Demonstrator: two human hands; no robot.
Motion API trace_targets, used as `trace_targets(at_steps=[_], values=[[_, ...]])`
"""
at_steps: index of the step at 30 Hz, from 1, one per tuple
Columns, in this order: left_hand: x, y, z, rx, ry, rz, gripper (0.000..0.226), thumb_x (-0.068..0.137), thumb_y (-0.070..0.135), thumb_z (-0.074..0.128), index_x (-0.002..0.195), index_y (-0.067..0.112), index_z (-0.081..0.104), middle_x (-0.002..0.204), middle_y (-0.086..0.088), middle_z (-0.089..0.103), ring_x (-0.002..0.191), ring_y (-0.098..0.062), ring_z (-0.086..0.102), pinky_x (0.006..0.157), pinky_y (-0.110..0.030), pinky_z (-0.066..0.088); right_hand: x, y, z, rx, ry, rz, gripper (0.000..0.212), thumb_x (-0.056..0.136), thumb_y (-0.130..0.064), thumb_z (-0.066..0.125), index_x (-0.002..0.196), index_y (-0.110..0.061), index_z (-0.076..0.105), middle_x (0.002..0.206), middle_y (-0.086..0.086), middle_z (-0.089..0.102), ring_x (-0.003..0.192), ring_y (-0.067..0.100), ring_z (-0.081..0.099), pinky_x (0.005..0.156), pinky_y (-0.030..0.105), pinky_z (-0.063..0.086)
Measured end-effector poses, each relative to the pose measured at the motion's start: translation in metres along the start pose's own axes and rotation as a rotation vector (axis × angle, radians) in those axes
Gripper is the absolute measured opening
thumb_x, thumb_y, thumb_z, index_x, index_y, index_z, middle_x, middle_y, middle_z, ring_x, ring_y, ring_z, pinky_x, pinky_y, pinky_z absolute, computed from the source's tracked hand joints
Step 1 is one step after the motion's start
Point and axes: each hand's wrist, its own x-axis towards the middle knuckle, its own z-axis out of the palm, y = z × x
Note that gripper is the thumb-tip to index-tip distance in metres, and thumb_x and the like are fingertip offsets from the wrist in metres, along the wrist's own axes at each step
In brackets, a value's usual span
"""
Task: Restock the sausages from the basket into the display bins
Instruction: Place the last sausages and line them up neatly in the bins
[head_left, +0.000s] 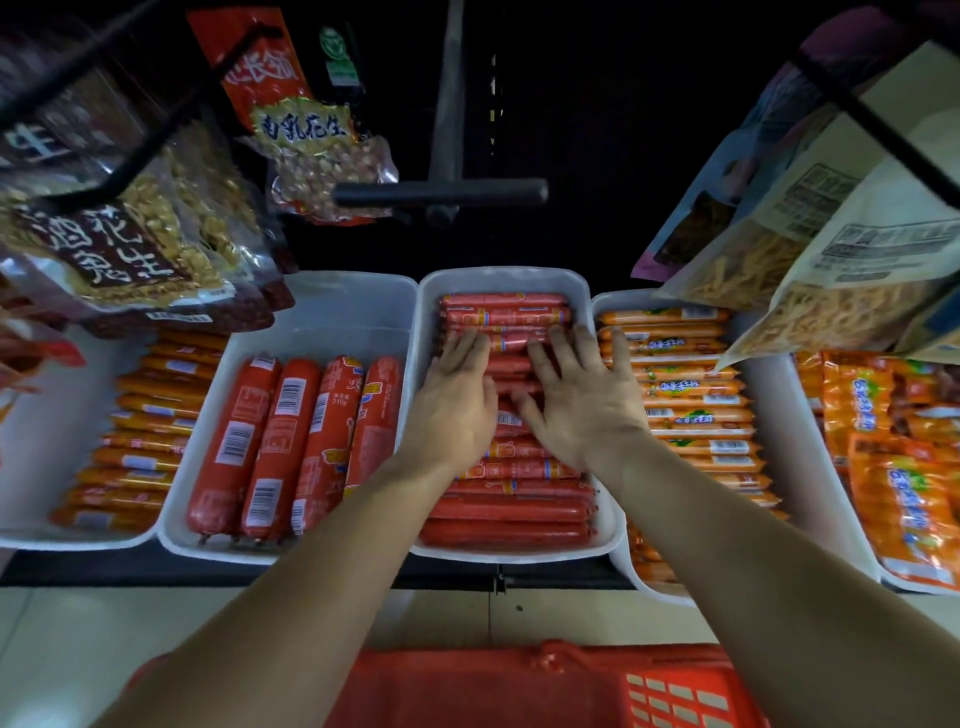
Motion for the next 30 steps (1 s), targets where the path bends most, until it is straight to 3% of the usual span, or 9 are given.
trace_targets(at_steps=[5, 10, 13, 16, 19, 21, 23, 25, 30], values=[[-0.027, -0.001, 0.012, 0.354, -0.186, 0.001, 0.061, 0.107, 0.036, 0.021, 0.158, 0.015, -0.005, 0.166, -0.003, -0.01, 0.152, -0.019, -0.012, 0.123, -0.04, -0.007, 0.026, 0.001, -0.011, -0.079, -0.057, 0.049, 0.069, 0.098, -0.056, 0.005, 0.159, -0.023, -0.002, 0.166, 0.008, 0.004, 0.152, 0.031, -0.006, 0.117, 0.061, -0.008], [0.012, -0.003, 0.013, 0.335, -0.232, -0.029, 0.061, 0.108, 0.032, 0.023, 0.156, 0.024, -0.013, 0.162, 0.005, -0.027, 0.15, -0.021, -0.022, 0.123, -0.046, -0.006, 0.014, 0.022, -0.021, 0.133, 0.245, 0.053, 0.063, 0.099, -0.046, 0.019, 0.155, -0.017, 0.028, 0.155, 0.007, 0.041, 0.145, 0.028, 0.029, 0.12, 0.053, 0.012], [0.032, -0.003, 0.009, 0.344, -0.242, 0.036, 0.064, 0.107, 0.029, 0.029, 0.157, 0.028, -0.011, 0.159, 0.005, -0.033, 0.147, -0.024, -0.028, 0.123, -0.045, -0.009, -0.006, 0.028, -0.016, 0.086, 0.094, -0.161, 0.066, 0.099, -0.05, 0.013, 0.159, -0.024, 0.008, 0.166, 0.001, 0.016, 0.153, 0.02, 0.008, 0.121, 0.05, -0.007], [0.034, -0.005, 0.003, 0.268, -0.155, 0.083, 0.064, 0.105, 0.024, 0.039, 0.159, 0.023, 0.004, 0.165, 0.001, -0.015, 0.151, -0.023, -0.017, 0.124, -0.041, -0.004, -0.007, 0.018, -0.009, 0.041, -0.071, -0.133, 0.071, 0.097, -0.059, 0.003, 0.157, -0.024, -0.013, 0.167, 0.001, -0.01, 0.153, 0.02, -0.012, 0.119, 0.053, -0.013], [0.016, -0.006, 0.004, 0.128, 0.071, 0.096, 0.063, 0.094, 0.004, 0.05, 0.154, 0.014, 0.032, 0.165, -0.008, 0.017, 0.153, -0.023, 0.008, 0.124, -0.042, 0.014, 0.009, 0.009, -0.012, 0.028, -0.081, -0.026, 0.073, 0.097, -0.06, 0.004, 0.156, -0.022, -0.015, 0.167, 0.006, -0.009, 0.153, 0.024, -0.012, 0.119, 0.056, -0.011], [0.0, -0.001, 0.005, 0.042, 0.046, 0.02, 0.064, 0.095, 0.002, 0.047, 0.155, 0.012, 0.027, 0.166, -0.009, 0.013, 0.154, -0.023, 0.006, 0.124, -0.04, 0.016, 0.025, 0.005, -0.015, 0.032, -0.097, 0.028, 0.073, 0.098, -0.06, 0.006, 0.157, -0.021, -0.014, 0.167, 0.006, -0.004, 0.153, 0.024, -0.011, 0.119, 0.056, -0.009], [-0.01, 0.002, 0.007, 0.048, -0.094, -0.044, 0.072, 0.099, 0.006, 0.045, 0.159, 0.016, 0.006, 0.166, -0.003, -0.01, 0.153, -0.02, -0.01, 0.125, -0.039, 0.008, 0.032, 0.005, -0.017, 0.043, -0.086, 0.032, 0.073, 0.098, -0.058, 0.006, 0.158, -0.02, -0.01, 0.167, 0.006, 0.0, 0.153, 0.025, -0.008, 0.119, 0.056, -0.007], [-0.01, 0.001, 0.009, 0.125, -0.135, -0.048, 0.078, 0.098, 0.006, 0.047, 0.158, 0.016, -0.001, 0.164, -0.001, -0.02, 0.151, -0.019, -0.017, 0.125, -0.04, 0.006, 0.027, 0.009, -0.017, 0.066, -0.027, -0.027, 0.07, 0.1, -0.054, 0.01, 0.159, -0.019, -0.005, 0.167, 0.004, 0.003, 0.153, 0.024, -0.006, 0.12, 0.055, -0.008], [-0.004, 0.005, 0.002, 0.163, 0.04, 0.011, 0.07, 0.092, 0.001, 0.052, 0.155, 0.012, 0.025, 0.165, -0.006, 0.016, 0.152, -0.023, 0.012, 0.124, -0.039, 0.011, -0.003, 0.019, -0.006, 0.08, -0.057, -0.118, 0.072, 0.098, -0.06, 0.014, 0.158, -0.028, -0.009, 0.167, 0.0, -0.005, 0.153, 0.02, -0.008, 0.12, 0.053, -0.012]])
